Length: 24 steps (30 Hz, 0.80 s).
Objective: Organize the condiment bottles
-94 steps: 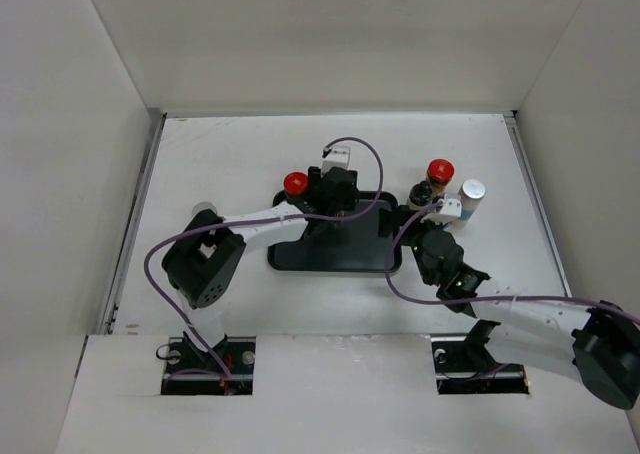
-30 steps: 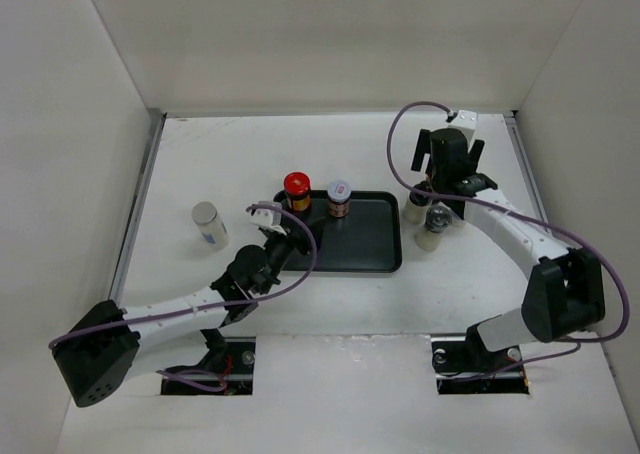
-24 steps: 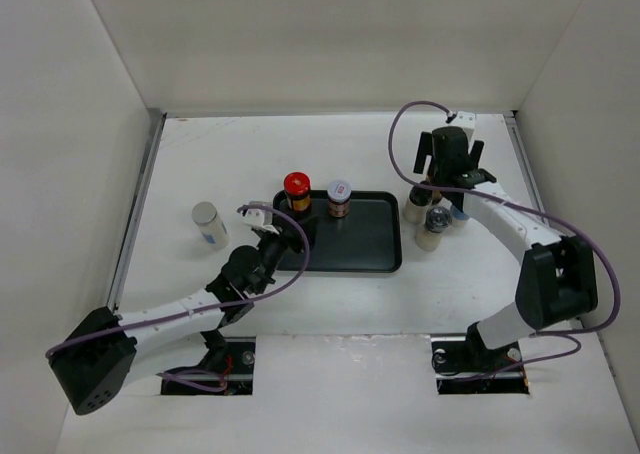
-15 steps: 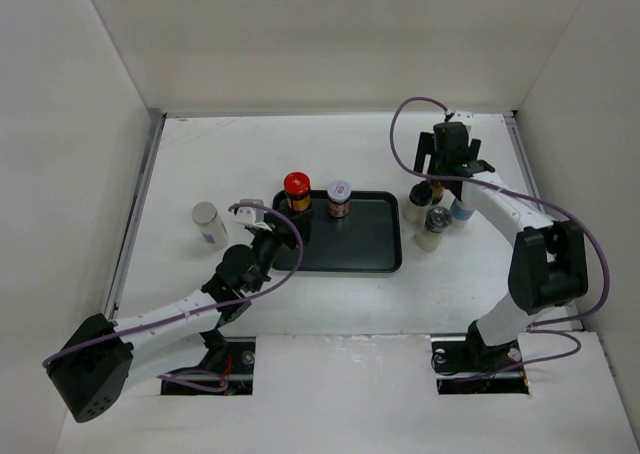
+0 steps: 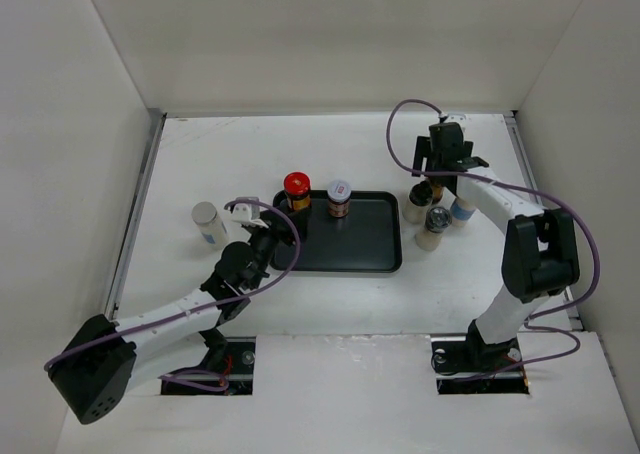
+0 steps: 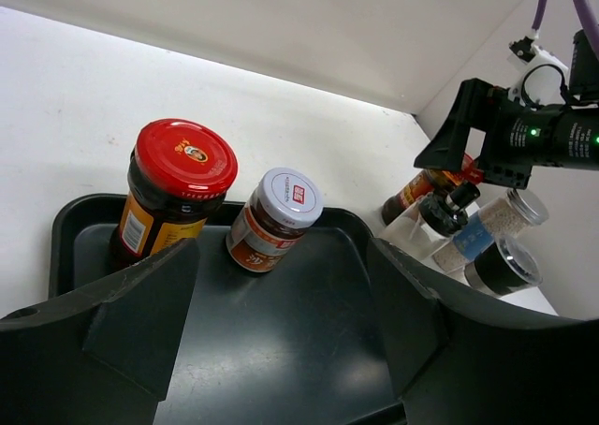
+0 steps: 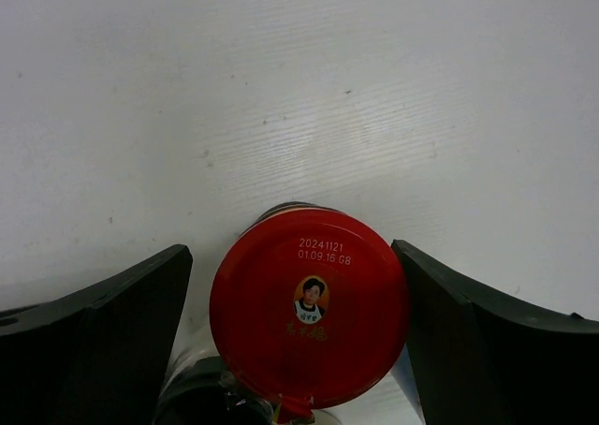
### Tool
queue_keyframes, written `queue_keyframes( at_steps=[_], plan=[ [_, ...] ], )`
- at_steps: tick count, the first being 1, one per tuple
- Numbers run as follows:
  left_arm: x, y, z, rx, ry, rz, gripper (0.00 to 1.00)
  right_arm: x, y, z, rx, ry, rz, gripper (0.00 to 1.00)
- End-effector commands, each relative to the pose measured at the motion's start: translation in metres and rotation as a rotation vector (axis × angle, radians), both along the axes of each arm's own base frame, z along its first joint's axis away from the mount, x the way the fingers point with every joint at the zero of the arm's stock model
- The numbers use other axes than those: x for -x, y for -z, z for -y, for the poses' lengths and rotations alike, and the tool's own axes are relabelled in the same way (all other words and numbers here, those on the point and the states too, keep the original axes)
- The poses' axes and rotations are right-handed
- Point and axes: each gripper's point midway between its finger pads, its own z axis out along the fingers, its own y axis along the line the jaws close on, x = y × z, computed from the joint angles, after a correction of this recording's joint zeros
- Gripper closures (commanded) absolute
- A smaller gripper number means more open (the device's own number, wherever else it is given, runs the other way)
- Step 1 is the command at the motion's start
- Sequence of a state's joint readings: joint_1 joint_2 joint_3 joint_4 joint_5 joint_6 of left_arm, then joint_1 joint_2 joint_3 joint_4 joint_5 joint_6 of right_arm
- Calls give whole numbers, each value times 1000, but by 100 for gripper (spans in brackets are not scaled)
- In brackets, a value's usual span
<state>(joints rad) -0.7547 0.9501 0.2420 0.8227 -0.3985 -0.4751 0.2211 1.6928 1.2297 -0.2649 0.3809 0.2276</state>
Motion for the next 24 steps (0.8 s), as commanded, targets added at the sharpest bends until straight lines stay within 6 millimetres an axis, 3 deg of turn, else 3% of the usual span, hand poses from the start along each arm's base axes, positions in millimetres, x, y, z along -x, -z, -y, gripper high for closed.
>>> queue_keyframes(
  at_steps=[1, 4, 6, 12, 17, 20, 24],
  plan=[
    [2, -7, -2, 36, 10, 21, 29, -8, -9, 1, -22, 2, 16, 13],
    [1, -6, -4, 40, 6, 18, 28, -13, -13, 1, -24, 11, 28, 25],
    [2, -6, -3, 40, 10, 19, 27, -19, -26, 0, -35, 23, 70, 35],
    [0, -5, -8, 41, -3, 19, 18, -35, -114, 11, -44, 91, 335, 41],
    [-3, 1, -7, 29, -8, 5, 17, -34, -167, 16, -17, 98, 448, 42],
    [-4, 2, -6, 25, -7, 0, 16, -25, -192, -4, -34, 51, 505, 42],
    [-3, 2, -7, 25, -11, 1, 16, -12, -191, -48, -64, -52, 500, 43]
  ],
)
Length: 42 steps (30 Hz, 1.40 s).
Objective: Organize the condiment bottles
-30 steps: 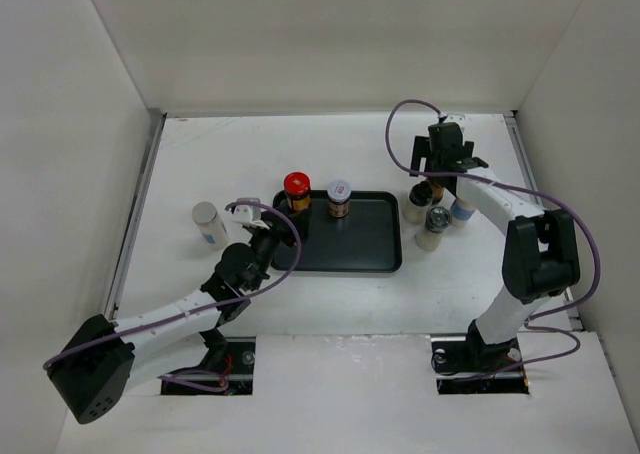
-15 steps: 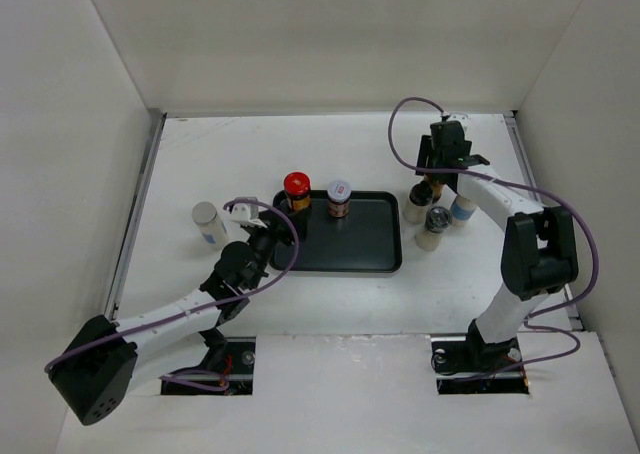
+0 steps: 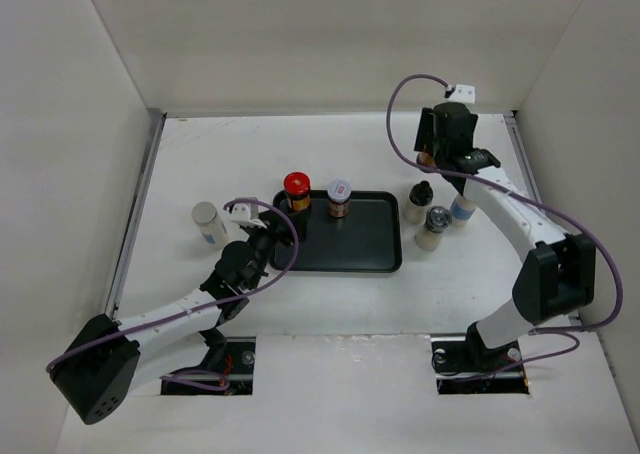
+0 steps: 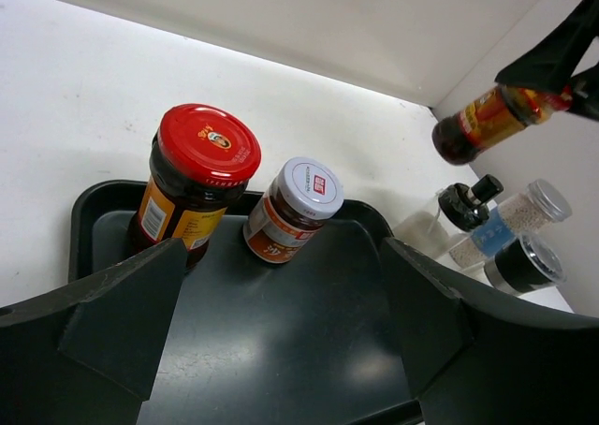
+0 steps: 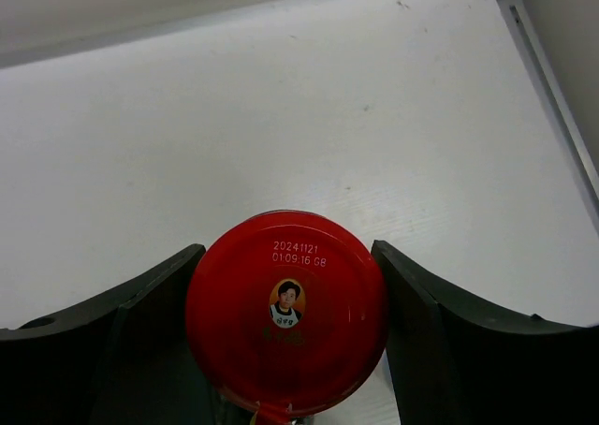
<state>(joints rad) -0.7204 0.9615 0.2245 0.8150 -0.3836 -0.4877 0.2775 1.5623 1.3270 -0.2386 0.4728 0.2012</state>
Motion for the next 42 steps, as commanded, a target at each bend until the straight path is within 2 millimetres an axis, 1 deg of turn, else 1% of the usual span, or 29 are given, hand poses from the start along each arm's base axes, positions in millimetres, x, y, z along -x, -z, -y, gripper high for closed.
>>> queue_keyframes(
  at_steps=[1, 3, 7, 11, 15, 18, 20, 23, 26, 30, 32, 33, 35, 36, 37, 39, 42],
  plan=[
    [1, -12, 1, 41, 5, 36, 16, 1, -82, -45, -66, -88, 244, 43],
    [-1, -10, -2, 37, -5, 30, 15, 9, -76, -68, -75, -137, 238, 43],
    [-1, -11, -3, 41, -8, 34, 15, 28, -52, -111, -84, -235, 206, 43],
    [-3, -5, -4, 28, -15, 18, 15, 40, -28, -138, -96, -296, 165, 42],
    [-4, -5, -4, 28, -16, 18, 15, 48, 10, -161, -86, -360, 98, 41],
    [-4, -4, -6, 25, -22, 14, 15, 49, 30, -164, -75, -364, 73, 41],
    [-4, -5, -5, 28, -21, 19, 15, 47, 36, -164, -78, -360, 83, 41],
    [-7, -1, -6, 12, -29, 5, 15, 44, 44, -164, -71, -355, 85, 41],
    [-9, -1, -5, 2, -31, 4, 15, 41, 52, -160, -55, -327, 89, 41],
    [-14, 3, -15, -19, -91, -16, 15, 38, 57, -162, -49, -309, 108, 37],
    [-16, 3, -21, -30, -129, -26, 14, 38, 59, -160, -41, -290, 116, 31],
    [-18, 3, -25, -40, -154, -31, 13, 39, 61, -158, -37, -281, 115, 25],
    [-20, 1, -31, -53, -193, -43, 11, 40, 65, -158, -39, -282, 106, 7],
    [-20, -1, -34, -59, -206, -48, 11, 42, 64, -157, -39, -278, 107, 0],
    [-20, -4, -37, -64, -223, -53, 10, 45, 61, -155, -44, -276, 113, 0],
    [-20, -13, -43, -75, -257, -63, 9, 53, 49, -150, -98, -250, 142, 0],
    [-17, -28, -51, -109, -301, -95, 9, 75, 25, -150, -187, -255, 205, 0]
  ],
)
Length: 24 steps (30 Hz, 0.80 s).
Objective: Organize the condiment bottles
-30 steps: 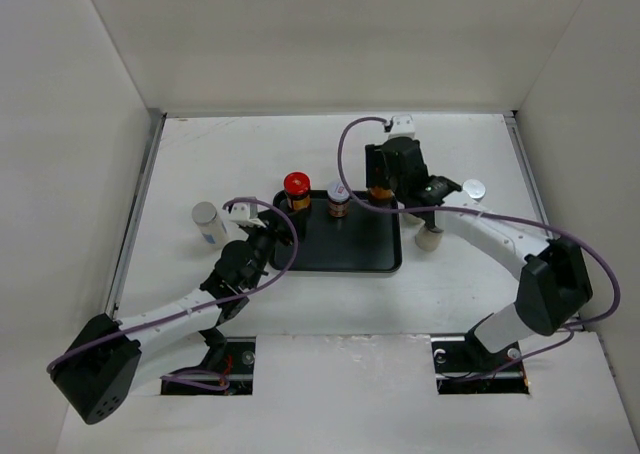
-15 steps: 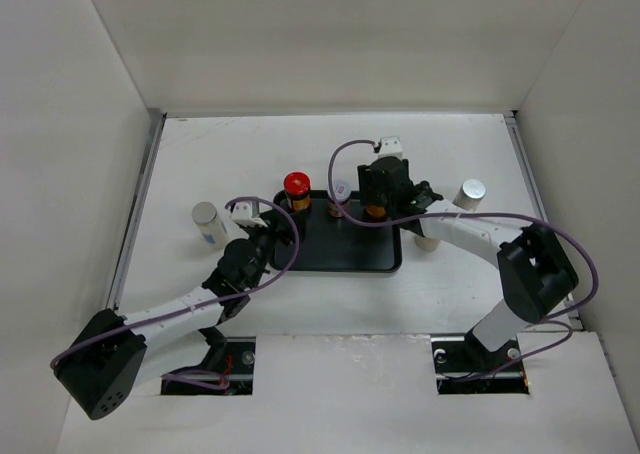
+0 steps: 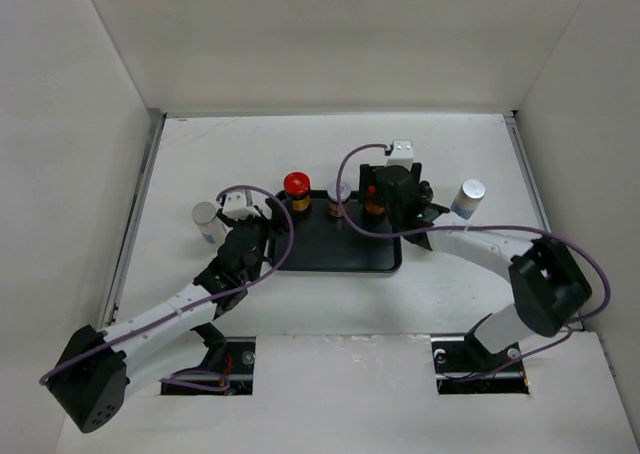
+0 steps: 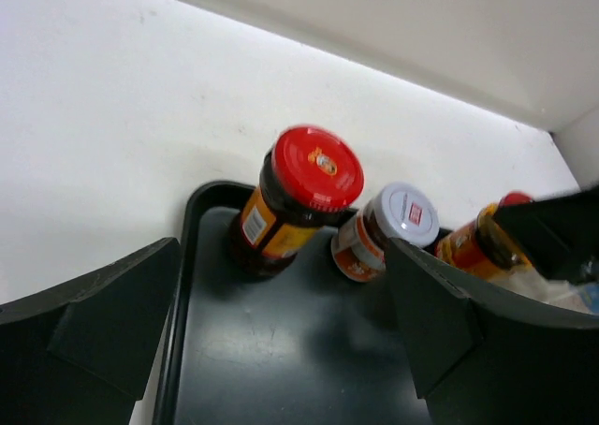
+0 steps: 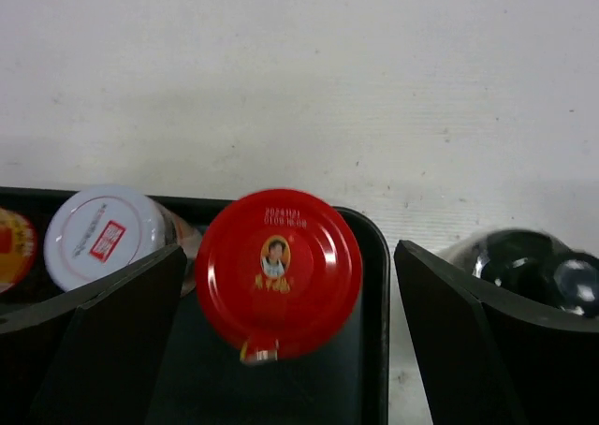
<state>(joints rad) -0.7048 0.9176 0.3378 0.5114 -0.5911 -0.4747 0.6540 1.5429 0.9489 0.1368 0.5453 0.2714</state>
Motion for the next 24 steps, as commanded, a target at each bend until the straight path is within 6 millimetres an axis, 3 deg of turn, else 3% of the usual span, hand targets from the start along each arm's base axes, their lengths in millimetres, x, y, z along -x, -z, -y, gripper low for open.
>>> queue_keyframes(
  at_steps=[1, 5, 12, 18, 24],
  plan=[
    [0, -37, -19, -23, -105, 4, 9, 19, -67, -4, -194, 26, 174, 0],
    [9, -45, -58, -115, -263, -75, 7, 59, -83, -11, -266, -28, 242, 0],
    [12, -38, -127, -184, -518, -195, 2, 119, -71, -26, -360, -144, 257, 0],
    [-4, -18, -155, -204, -600, -289, 3, 125, -64, -23, -362, -168, 272, 0],
    [-19, -2, -162, -203, -612, -338, 5, 127, -56, -27, -378, -189, 265, 0]
  ],
)
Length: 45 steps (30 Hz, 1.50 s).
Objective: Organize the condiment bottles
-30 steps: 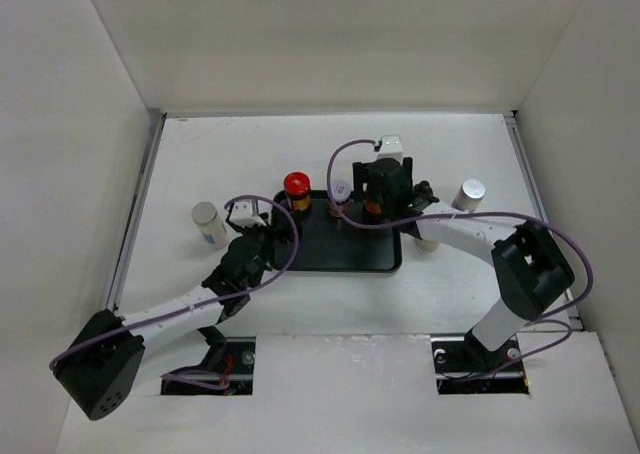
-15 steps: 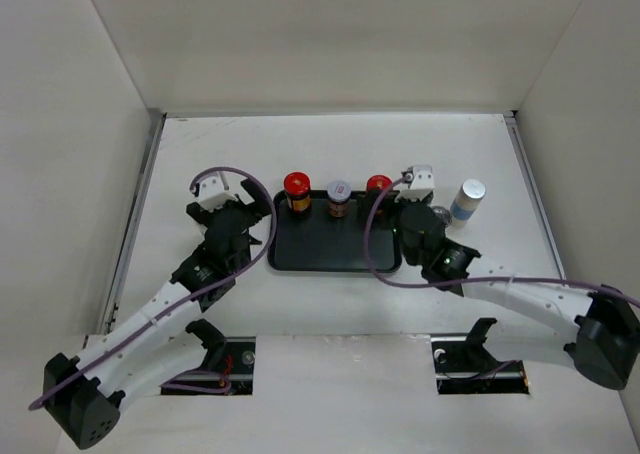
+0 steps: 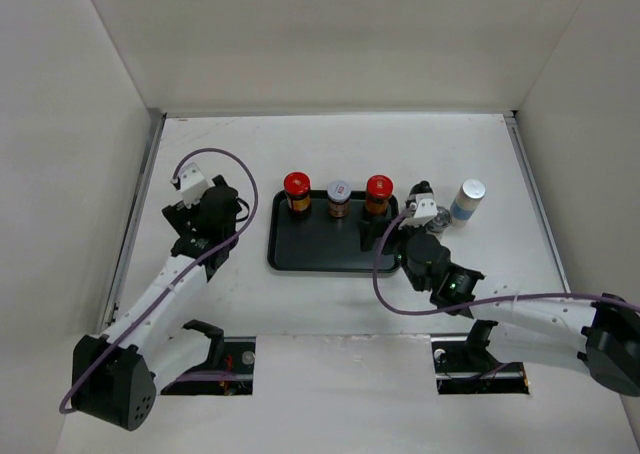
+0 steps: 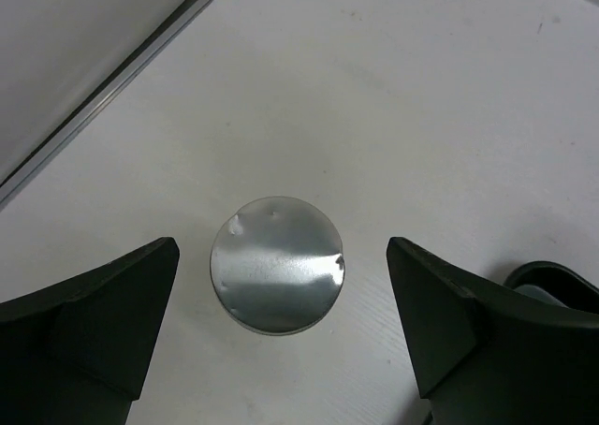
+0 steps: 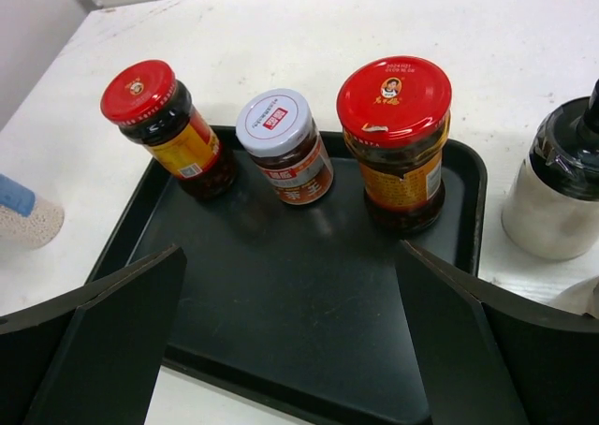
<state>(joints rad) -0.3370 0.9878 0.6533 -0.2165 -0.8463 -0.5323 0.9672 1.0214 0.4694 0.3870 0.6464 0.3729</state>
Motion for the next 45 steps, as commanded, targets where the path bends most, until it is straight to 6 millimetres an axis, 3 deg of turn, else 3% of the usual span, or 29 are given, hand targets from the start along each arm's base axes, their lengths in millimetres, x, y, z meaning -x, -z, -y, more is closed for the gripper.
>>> queue_keyframes(
  at_steps=[1, 8, 11, 14, 19, 23, 28, 32, 37, 42, 43, 45],
  plan=[
    [-17, -13, 1, 40, -1, 35, 6, -2, -21, -6, -94, -8, 50, 0],
    [-27, 2, 5, 68, 25, 27, 25, 0, -16, -10, -91, -24, 38, 0],
    [-25, 3, 7, 80, 39, 35, 45, 0, -17, -9, -93, -24, 40, 0],
    [-20, -24, 15, 95, 79, 109, 57, -2, -14, -5, -100, -10, 37, 0],
    [-8, -83, 48, 110, 204, 221, 60, -8, -7, 0, -81, 20, 24, 0],
    [4, -94, 92, 119, 356, 205, 60, -11, -3, 1, -69, 29, 19, 0],
    [7, -87, 151, 156, 519, 195, 60, -16, -4, 12, -76, 72, 25, 0],
    [4, -73, 184, 155, 590, 180, 59, -18, -5, 18, -64, 98, 30, 0],
    [4, -42, 205, 127, 633, 128, 59, -16, -11, 22, -75, 109, 41, 0],
    [6, -15, 213, 102, 660, 84, 58, -15, -17, 30, -85, 132, 45, 0],
    [7, -13, 215, 108, 667, 90, 57, -15, -19, 30, -88, 129, 47, 4],
    [8, -6, 216, 112, 679, 83, 54, -14, -21, 29, -88, 126, 43, 30]
  ],
)
